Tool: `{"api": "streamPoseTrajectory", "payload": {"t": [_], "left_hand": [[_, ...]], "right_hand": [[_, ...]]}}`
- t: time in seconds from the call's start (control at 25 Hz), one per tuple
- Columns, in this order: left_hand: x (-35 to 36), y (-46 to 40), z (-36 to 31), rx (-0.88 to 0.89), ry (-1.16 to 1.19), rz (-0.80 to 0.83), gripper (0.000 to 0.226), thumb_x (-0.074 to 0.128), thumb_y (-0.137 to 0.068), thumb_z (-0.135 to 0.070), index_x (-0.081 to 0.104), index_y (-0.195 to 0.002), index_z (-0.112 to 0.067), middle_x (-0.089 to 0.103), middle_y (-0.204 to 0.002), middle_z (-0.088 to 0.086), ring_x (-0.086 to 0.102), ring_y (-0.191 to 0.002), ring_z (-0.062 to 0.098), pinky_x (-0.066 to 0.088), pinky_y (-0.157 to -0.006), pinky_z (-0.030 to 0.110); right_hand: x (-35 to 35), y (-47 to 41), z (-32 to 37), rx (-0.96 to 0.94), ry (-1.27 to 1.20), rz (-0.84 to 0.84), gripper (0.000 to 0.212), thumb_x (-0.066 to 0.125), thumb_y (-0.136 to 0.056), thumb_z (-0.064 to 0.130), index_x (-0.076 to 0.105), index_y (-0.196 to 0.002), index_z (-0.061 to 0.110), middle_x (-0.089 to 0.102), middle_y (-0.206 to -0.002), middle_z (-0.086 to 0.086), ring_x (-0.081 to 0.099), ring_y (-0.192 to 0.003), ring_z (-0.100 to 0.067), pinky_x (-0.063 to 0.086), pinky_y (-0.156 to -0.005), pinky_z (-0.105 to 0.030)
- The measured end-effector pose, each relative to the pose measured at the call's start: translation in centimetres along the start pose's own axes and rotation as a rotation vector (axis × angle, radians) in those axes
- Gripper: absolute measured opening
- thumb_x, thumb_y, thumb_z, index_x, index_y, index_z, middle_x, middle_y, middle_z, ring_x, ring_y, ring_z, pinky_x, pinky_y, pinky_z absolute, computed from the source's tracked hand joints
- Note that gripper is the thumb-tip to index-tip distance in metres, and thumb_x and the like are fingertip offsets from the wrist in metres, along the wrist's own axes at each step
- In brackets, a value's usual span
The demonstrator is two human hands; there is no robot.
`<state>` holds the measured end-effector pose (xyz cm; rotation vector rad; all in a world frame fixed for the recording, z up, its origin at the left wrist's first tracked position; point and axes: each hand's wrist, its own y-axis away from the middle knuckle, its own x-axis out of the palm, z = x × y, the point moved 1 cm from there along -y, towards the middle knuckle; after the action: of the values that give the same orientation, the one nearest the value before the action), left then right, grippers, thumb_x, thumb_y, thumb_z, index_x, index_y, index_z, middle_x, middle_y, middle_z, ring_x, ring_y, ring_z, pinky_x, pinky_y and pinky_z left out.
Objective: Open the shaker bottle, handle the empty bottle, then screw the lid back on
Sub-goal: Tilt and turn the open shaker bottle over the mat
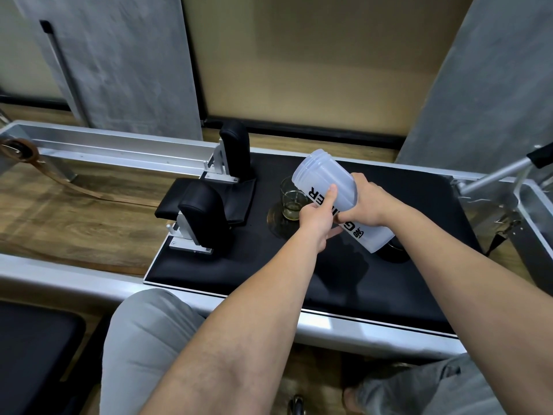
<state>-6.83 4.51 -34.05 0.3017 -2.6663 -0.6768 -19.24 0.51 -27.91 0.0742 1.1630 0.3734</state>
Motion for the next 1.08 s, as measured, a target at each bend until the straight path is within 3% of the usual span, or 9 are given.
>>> {"api": "streamPoseTrajectory", "payload": {"t": [0.2, 0.4, 0.8, 1.08], "left_hand": [[-0.18, -0.07, 0.04, -0.003, 0.007, 0.0, 0.051, 0.069, -0.09, -0.059, 0.065, -0.11, -0.012, 0.076, -0.112, 0.007, 0.076, -0.092, 0.023, 0.065, -0.091, 0.047], [-0.22, 0.03, 0.09, -0.006, 0.009, -0.004, 0.059, 0.069, -0.089, -0.061, 0.066, -0.116, -0.009, 0.077, -0.105, 0.005, 0.073, -0.078, 0.017, 0.066, -0.087, 0.044], [-0.08, -0.06, -0.04, -0.006, 0.011, -0.001, 0.06, 0.07, -0.089, -0.061, 0.065, -0.119, -0.009, 0.077, -0.114, 0.008, 0.076, -0.09, 0.022, 0.065, -0.09, 0.047], [0.04, -0.03, -0.11, -0.005, 0.02, 0.004, 0.06, 0.07, -0.089, -0.061, 0.065, -0.12, -0.01, 0.077, -0.114, 0.008, 0.075, -0.088, 0.021, 0.065, -0.091, 0.047]], "right_hand": [[-0.02, 0.04, 0.05, 0.001, 0.004, 0.006, 0.113, 0.086, -0.057, 0.05, 0.027, -0.15, 0.023, 0.054, -0.112, -0.009, 0.062, -0.093, -0.028, 0.057, -0.083, -0.046], [0.02, 0.05, 0.11, 0.007, -0.002, 0.016, 0.114, 0.085, -0.058, 0.048, 0.026, -0.151, 0.023, 0.055, -0.116, -0.011, 0.061, -0.097, -0.03, 0.056, -0.086, -0.048], [-0.32, 0.03, 0.15, 0.014, 0.007, 0.019, 0.113, 0.086, -0.057, 0.049, 0.026, -0.151, 0.024, 0.055, -0.114, -0.01, 0.062, -0.096, -0.03, 0.056, -0.085, -0.047], [-0.49, 0.14, 0.26, 0.016, 0.012, 0.024, 0.111, 0.085, -0.055, 0.05, 0.028, -0.148, 0.025, 0.054, -0.111, -0.009, 0.062, -0.094, -0.03, 0.057, -0.084, -0.049]]}}
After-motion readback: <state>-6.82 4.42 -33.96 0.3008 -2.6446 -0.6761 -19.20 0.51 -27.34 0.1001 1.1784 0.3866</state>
